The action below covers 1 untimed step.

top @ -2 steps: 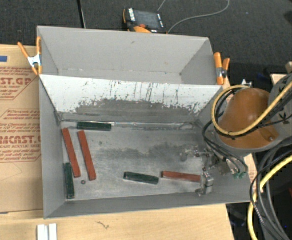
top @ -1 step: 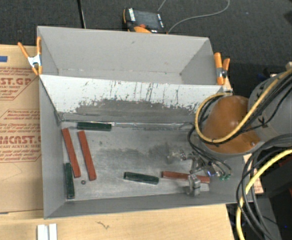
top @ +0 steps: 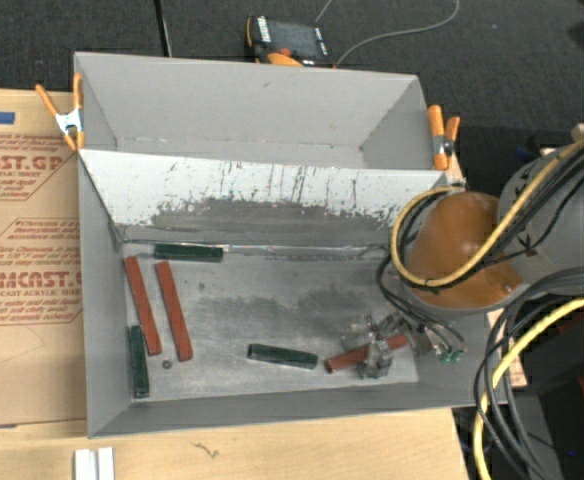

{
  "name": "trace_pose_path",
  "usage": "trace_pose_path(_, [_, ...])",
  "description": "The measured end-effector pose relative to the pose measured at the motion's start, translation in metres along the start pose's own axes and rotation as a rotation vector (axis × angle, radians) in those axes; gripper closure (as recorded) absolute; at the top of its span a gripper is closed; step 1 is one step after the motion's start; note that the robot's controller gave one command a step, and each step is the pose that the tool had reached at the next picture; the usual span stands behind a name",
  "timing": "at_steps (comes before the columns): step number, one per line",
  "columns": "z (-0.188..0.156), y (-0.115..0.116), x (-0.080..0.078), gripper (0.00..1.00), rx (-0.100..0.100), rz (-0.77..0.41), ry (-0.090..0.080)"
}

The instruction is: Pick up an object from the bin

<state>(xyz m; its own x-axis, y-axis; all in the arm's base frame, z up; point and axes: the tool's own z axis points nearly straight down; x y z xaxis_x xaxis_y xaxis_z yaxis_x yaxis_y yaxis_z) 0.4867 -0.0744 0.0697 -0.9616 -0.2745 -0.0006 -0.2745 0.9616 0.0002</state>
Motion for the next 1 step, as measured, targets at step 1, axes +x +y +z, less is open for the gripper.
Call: trace_pose_path(1, [-0.1346,0.0069,-0.0281,1.0,0.004,0.037,-0.009])
